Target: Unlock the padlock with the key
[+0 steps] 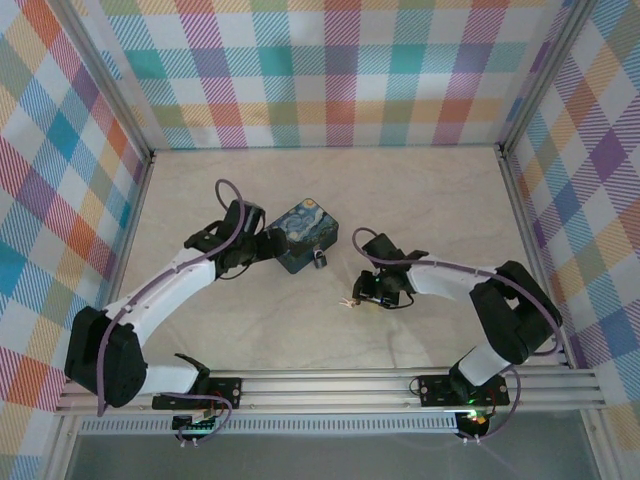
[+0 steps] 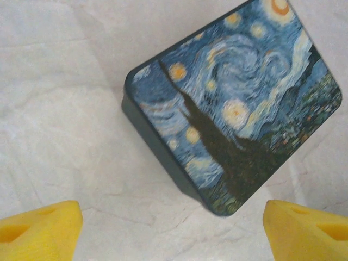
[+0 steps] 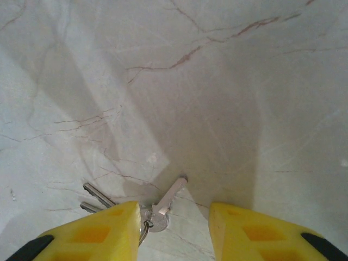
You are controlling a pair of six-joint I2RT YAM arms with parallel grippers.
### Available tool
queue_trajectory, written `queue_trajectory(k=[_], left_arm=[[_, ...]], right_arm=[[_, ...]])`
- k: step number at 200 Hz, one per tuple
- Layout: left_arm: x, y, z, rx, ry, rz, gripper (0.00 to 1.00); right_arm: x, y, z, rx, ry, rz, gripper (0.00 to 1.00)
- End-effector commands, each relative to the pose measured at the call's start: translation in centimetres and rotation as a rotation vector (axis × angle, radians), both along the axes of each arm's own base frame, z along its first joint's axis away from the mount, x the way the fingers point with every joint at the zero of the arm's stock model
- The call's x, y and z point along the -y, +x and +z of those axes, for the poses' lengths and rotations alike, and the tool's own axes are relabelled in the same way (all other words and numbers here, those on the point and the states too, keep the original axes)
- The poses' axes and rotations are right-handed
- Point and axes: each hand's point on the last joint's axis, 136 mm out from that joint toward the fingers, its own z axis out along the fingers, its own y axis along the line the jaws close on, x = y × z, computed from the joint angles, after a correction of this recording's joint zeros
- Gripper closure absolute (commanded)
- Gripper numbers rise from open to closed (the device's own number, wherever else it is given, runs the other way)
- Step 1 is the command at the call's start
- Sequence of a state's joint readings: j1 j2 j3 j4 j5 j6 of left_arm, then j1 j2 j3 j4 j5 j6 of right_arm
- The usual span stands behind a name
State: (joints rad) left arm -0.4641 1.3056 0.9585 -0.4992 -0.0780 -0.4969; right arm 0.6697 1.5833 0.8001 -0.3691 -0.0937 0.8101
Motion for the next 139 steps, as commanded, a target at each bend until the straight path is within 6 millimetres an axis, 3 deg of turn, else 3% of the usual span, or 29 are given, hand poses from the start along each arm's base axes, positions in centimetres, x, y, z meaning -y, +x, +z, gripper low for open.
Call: queue_trajectory(k=[1, 43, 100, 139], left_arm=[[-0.1, -1.3, 0.3, -0.004, -0.007, -0.018, 0.13], [-0.1, -1.7, 0.9, 0.02, 0.016, -0.035, 0.13], [0.5, -2.1, 0.6, 0.023, 0.016, -0.066, 0.13], [0.6, -2.3, 1.0, 0.033, 0.015, -0.077, 0.13]], right_arm=[[-2.0, 0.6, -1.3, 0.003, -0.011, 0.016, 0.62], [-3.6, -0.1, -2.0, -0.021, -0.091, 0.058, 0.68], [-5.4, -1.3, -2.9, -0.04, -0.173, 0.071, 0.68], [-5.9, -0.5, -1.4, 0.004, -0.177, 0.042, 0.63]])
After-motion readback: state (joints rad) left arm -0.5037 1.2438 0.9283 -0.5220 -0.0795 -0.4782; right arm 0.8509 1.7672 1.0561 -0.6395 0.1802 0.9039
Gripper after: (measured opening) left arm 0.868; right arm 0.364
